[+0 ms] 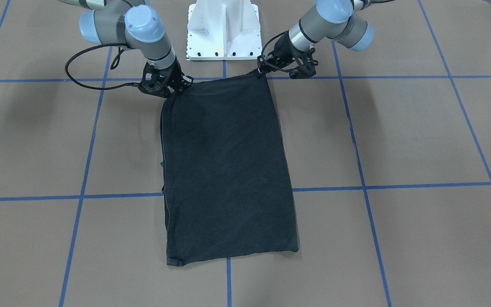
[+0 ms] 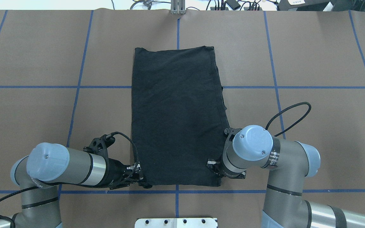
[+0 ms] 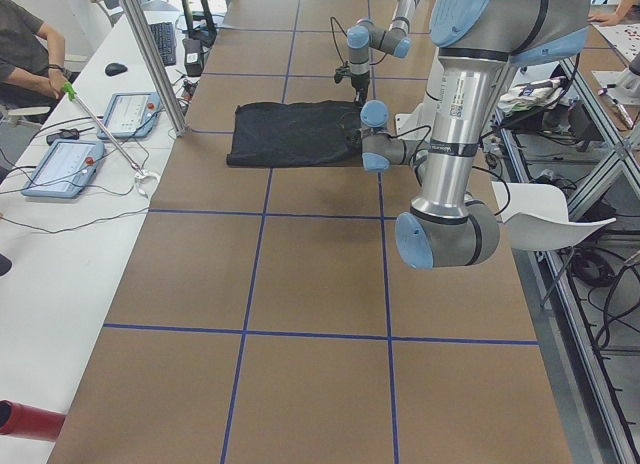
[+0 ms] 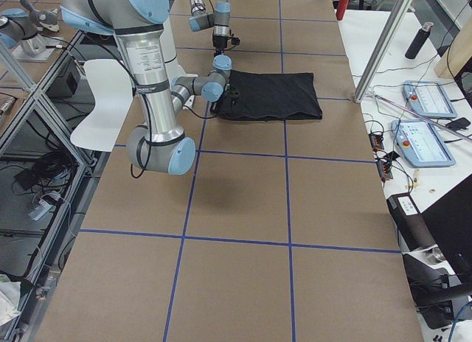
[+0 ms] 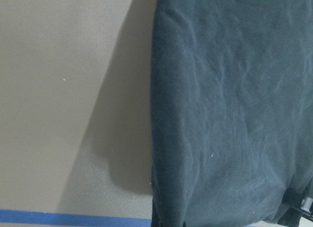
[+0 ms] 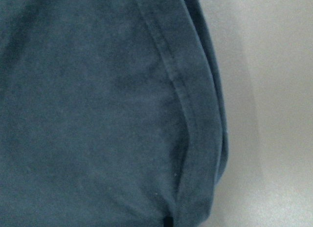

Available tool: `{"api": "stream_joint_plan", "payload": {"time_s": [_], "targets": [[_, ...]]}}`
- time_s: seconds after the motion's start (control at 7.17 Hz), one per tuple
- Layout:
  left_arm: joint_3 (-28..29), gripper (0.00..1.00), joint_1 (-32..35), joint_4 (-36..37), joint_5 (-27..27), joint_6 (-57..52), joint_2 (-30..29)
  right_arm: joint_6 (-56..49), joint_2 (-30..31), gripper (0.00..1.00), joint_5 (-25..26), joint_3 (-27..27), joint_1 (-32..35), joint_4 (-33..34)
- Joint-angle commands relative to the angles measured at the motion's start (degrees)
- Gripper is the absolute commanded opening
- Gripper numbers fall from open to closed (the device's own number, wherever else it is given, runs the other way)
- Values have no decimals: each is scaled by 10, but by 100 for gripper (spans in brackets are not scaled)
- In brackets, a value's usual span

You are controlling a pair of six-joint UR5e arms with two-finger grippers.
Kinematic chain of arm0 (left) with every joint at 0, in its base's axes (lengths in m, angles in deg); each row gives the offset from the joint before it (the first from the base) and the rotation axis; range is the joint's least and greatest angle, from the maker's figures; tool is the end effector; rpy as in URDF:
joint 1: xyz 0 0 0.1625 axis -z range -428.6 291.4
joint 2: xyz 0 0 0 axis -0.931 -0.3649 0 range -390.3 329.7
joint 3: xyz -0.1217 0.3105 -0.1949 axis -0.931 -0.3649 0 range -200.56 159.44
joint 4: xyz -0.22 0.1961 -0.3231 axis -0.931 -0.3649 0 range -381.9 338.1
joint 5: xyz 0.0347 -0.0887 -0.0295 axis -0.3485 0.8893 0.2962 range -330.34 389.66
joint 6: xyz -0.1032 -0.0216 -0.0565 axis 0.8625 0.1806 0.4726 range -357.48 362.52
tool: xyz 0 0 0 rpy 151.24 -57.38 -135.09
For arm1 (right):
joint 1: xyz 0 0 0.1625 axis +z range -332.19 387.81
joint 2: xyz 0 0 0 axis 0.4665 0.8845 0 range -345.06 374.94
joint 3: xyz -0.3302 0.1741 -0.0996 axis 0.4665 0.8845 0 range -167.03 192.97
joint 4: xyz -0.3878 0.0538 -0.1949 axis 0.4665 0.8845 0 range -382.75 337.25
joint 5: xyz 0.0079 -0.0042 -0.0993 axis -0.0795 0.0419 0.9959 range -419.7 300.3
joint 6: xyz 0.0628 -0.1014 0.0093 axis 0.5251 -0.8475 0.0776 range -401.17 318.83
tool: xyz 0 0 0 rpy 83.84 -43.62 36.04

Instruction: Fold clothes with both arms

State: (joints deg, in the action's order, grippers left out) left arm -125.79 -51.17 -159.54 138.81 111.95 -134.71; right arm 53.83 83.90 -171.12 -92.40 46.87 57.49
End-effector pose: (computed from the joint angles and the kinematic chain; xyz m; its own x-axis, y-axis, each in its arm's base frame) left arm 0.5351 -0.2666 0.2584 0.2057 -0.3939 -0.8959 0.0487 0.9184 -0.3926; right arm -0.5599 -0.2883 0.2811 0.6474 0.3096 0.6965 -0.1118 0.9425 -0.3150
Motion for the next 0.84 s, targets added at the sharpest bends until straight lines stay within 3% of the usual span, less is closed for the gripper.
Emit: {"api": "stream_joint_plan", "payload": {"time_s": [0.0, 0.28, 0.7], "targets": [[-2, 0, 1, 0, 0, 0, 0, 0, -1, 0, -1, -1, 2, -1], [-24, 0, 2, 10, 0, 0, 4, 0, -4, 0, -13, -17, 14, -4], [-67, 0, 1, 65, 3, 0, 6, 0, 5, 0, -83, -55, 24, -4]]}}
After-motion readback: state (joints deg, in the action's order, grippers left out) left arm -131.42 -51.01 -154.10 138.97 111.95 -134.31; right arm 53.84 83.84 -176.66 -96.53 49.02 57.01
